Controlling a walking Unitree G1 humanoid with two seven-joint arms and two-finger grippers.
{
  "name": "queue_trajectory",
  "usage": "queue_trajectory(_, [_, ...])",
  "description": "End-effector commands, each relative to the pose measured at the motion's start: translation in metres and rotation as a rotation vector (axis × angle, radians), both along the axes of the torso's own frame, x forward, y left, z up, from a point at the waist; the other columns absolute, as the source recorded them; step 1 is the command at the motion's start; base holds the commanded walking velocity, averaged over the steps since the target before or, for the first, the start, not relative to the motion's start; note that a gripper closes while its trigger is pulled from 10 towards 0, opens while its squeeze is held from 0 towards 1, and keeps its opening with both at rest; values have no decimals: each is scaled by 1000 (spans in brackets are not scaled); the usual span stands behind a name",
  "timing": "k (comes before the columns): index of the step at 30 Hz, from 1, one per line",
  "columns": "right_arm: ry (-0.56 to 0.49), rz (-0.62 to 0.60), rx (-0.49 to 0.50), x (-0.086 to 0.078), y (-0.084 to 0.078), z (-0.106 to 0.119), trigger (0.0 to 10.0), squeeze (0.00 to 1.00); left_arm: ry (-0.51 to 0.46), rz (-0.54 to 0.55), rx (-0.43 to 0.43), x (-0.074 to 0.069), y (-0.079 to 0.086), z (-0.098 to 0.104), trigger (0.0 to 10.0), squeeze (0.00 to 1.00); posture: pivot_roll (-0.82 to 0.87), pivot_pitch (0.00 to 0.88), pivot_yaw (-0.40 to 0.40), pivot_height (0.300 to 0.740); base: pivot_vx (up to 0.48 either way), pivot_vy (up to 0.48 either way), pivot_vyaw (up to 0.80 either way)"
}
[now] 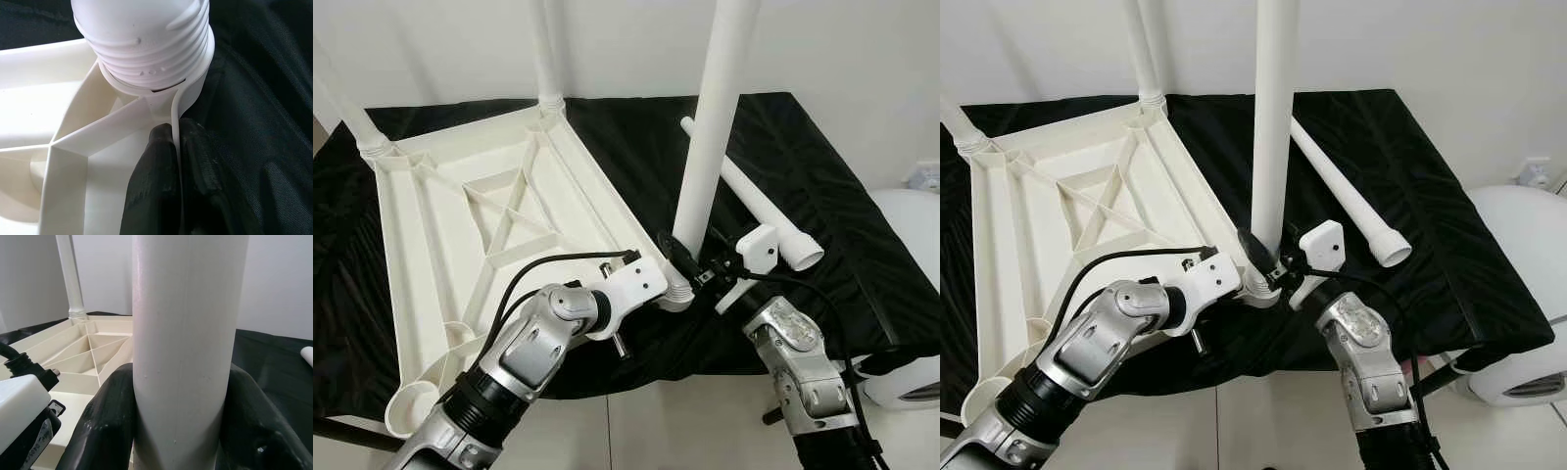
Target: Building children table
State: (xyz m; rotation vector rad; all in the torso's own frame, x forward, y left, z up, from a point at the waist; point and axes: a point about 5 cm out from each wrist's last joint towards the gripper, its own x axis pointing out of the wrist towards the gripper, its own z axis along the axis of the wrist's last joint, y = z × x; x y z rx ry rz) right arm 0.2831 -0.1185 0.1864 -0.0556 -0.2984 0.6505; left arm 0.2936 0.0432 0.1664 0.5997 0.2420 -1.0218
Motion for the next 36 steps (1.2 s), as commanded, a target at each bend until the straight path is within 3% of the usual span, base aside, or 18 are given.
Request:
queue_trajectory(1, [269, 134, -58, -18, 32, -55, 10000, 0, -17, 55, 30, 3, 5, -3, 10000, 0, -96, 179, 39, 740, 0, 0, 0])
queue_trajectory(13, [257, 114, -56, -22, 41, -54, 10000, 0, -13, 56, 29, 3, 4, -4, 10000, 0, -93, 180, 37, 740, 0, 0, 0])
queue_trajectory(23, [240, -34, -54, -20, 51, -51, 10000, 0, -9, 60, 29, 3, 5, -4, 10000, 0, -95, 183, 39, 740, 0, 0, 0])
queue_trajectory(36, [209, -107, -36, -20, 59, -50, 10000, 0, -9, 65, 27, 4, 5, -2, 10000, 0, -93, 185, 44, 740, 0, 0, 0])
